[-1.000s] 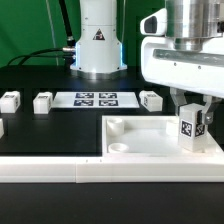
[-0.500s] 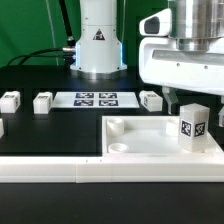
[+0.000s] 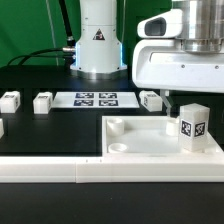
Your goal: Assemble square table
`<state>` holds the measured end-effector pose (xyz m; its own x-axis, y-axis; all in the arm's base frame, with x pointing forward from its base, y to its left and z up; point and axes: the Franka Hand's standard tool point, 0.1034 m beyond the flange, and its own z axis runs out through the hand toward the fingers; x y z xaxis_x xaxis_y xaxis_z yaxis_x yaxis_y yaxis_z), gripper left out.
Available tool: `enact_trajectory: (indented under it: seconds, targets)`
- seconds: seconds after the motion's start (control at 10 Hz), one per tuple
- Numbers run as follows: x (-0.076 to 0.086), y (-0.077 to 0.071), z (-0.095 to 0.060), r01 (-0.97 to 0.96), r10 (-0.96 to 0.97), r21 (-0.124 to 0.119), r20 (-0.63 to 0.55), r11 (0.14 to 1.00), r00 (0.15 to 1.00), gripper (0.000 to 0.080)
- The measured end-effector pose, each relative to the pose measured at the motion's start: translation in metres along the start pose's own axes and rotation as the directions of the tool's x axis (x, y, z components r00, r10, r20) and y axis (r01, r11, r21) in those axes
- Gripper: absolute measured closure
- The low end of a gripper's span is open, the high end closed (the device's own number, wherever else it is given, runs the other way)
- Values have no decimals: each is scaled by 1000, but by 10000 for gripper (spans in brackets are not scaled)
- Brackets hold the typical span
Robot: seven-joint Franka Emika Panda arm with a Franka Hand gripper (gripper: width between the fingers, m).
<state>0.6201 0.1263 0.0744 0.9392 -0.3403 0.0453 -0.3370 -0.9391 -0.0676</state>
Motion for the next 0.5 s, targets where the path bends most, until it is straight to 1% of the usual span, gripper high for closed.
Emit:
enact_trajectory:
  seconds: [0.2, 0.3, 0.5]
  targets:
    - [0, 0, 0, 159, -159, -3, -1, 987, 987, 151]
    - [1, 1, 0, 259, -259, -7, -1, 966, 966, 151]
    - [1, 0, -1, 345, -345, -11, -4, 939, 939, 151]
